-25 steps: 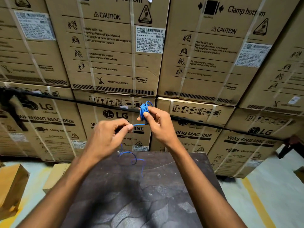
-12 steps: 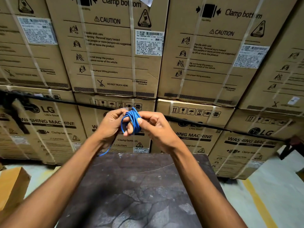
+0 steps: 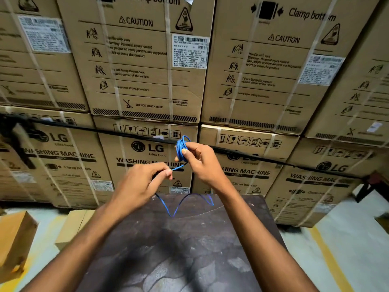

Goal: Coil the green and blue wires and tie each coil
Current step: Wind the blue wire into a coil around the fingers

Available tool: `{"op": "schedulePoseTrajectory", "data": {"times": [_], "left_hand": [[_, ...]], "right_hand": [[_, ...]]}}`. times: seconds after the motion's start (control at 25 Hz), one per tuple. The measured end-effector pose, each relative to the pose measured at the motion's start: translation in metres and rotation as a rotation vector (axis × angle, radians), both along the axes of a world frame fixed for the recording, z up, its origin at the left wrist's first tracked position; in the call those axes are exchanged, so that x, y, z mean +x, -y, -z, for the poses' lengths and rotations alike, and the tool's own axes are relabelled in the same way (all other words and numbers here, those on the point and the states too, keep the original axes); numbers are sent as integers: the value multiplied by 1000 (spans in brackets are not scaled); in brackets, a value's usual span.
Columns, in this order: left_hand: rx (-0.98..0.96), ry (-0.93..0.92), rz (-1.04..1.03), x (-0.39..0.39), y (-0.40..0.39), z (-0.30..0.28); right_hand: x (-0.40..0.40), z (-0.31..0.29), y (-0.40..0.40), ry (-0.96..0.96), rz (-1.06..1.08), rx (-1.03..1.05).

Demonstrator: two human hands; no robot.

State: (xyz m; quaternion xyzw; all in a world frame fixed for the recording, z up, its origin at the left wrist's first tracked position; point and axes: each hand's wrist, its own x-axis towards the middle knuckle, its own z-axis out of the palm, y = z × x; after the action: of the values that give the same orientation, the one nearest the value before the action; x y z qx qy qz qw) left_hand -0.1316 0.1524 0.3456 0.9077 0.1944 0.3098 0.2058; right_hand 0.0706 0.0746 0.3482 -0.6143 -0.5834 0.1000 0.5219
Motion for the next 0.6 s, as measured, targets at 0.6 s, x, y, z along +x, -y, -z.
{"op": "schedulePoseTrajectory", "data": {"times": [0.6], "left_hand": [[-787, 535, 296, 32, -23, -30]], "right_hand": [[-32, -46, 29, -525, -673, 2]]}}
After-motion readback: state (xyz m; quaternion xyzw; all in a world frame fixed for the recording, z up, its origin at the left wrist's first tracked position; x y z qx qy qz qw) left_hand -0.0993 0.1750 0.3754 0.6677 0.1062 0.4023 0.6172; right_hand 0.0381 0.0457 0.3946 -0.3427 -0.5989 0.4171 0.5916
